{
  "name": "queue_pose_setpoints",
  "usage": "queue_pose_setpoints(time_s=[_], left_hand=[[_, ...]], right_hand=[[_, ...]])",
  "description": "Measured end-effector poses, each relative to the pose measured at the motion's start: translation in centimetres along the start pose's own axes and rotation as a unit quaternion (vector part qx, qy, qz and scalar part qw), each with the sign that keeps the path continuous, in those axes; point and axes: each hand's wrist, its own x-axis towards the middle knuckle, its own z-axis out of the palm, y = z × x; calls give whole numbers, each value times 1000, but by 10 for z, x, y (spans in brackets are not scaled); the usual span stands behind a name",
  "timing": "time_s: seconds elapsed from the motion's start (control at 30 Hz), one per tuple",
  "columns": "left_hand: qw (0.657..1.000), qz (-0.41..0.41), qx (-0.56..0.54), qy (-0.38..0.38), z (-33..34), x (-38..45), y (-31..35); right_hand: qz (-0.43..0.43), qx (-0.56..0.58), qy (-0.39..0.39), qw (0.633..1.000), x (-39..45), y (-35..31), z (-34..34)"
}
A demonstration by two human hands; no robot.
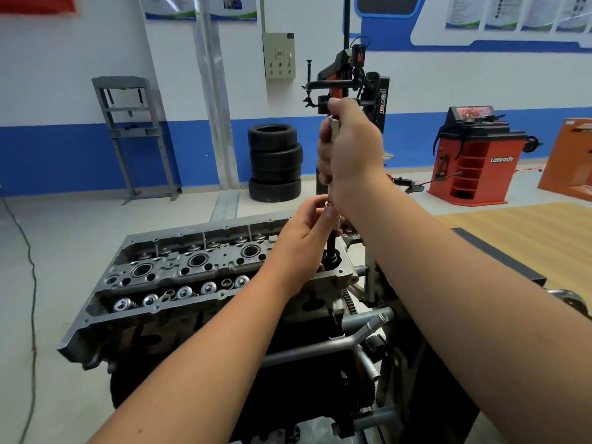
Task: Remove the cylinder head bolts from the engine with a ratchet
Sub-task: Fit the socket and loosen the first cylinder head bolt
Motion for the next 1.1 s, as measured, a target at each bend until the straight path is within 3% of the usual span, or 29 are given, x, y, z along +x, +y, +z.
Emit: queue_pose_setpoints(time_s=[0.1, 0.27, 0.37, 0.5, 0.57, 0.7, 0.83, 0.9, 1.03, 1.1], left_hand=[[1000, -8, 2, -9, -1, -1, 1], [1000, 1, 9, 20, 4, 4, -2], [1000, -5, -21, 15, 1, 4, -4], [999, -14, -31, 4, -3, 1, -3], [1000, -16, -18, 2, -2, 1, -2], [999, -5, 24, 25, 1, 3, -2], [1000, -1, 1, 17, -1, 4, -4], [1000, -5, -16, -2, -2, 2, -3], [1000, -8, 2, -5, 2, 0, -2], [999, -1, 28, 15, 4, 1, -2]], right_hand=[[33, 29, -50, 998, 1, 0, -5], [-92, -54, 107, 988, -7, 9, 6], [-79, -37, 70, 994, -6, 6, 10], [28, 11, -14, 999, 3, -3, 3], [39, 20, -35, 998, 3, -1, -2], [-23, -44, 27, 998, -5, 7, 4], [-20, -54, 63, 996, -10, 4, 15], [-5, -26, 34, 999, -6, 0, 12], [75, 47, -103, 991, 3, -2, -4], [53, 27, -82, 995, 2, 2, -7]])
